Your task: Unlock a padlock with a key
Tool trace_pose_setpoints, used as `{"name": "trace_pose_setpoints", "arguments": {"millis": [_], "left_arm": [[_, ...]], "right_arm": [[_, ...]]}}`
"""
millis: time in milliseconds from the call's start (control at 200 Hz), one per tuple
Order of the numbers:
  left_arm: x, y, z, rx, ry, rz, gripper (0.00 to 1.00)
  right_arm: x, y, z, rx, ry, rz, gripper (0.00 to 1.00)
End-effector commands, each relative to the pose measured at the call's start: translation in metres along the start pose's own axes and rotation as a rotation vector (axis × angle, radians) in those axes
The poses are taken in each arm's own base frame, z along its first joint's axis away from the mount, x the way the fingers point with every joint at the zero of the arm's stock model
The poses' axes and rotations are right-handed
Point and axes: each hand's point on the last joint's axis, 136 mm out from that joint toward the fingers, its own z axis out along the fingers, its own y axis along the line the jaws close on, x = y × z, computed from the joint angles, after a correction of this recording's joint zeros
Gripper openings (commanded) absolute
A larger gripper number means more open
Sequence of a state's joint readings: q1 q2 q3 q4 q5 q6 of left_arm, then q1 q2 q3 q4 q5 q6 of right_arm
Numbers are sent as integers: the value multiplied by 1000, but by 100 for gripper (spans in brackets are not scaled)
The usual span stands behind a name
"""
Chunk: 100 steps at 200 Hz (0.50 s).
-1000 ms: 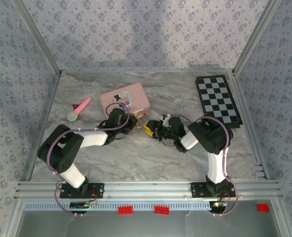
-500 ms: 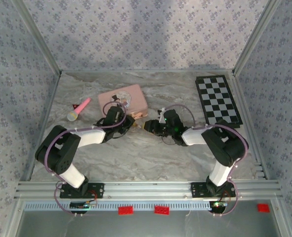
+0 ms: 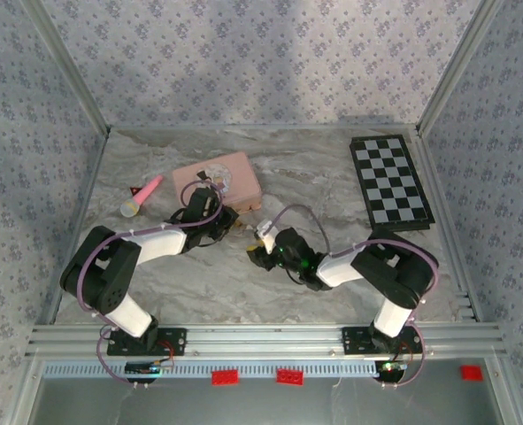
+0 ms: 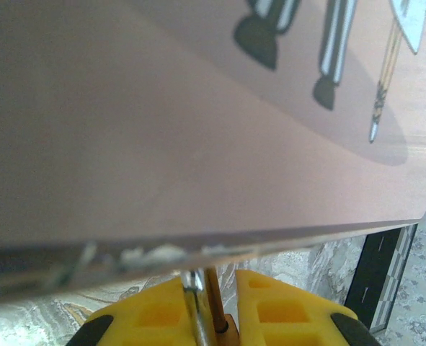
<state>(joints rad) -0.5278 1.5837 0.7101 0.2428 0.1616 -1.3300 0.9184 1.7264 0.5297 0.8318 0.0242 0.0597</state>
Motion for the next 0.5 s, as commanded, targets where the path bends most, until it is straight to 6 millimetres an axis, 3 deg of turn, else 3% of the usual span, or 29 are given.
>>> {"name": "trace_pose_setpoints", "arguments": {"millis": [0, 295, 495], "left_arm": [[7, 22, -4, -78, 51, -160, 0], [12, 28, -4, -92, 62, -150, 0], [16, 29, -2, -95, 71, -145, 0]], "right_arm": [[-24, 0, 1, 75, -142, -240, 42], [-27, 2, 10, 77, -170, -373, 38], [-26, -2, 16, 45, -173, -362, 33]]}}
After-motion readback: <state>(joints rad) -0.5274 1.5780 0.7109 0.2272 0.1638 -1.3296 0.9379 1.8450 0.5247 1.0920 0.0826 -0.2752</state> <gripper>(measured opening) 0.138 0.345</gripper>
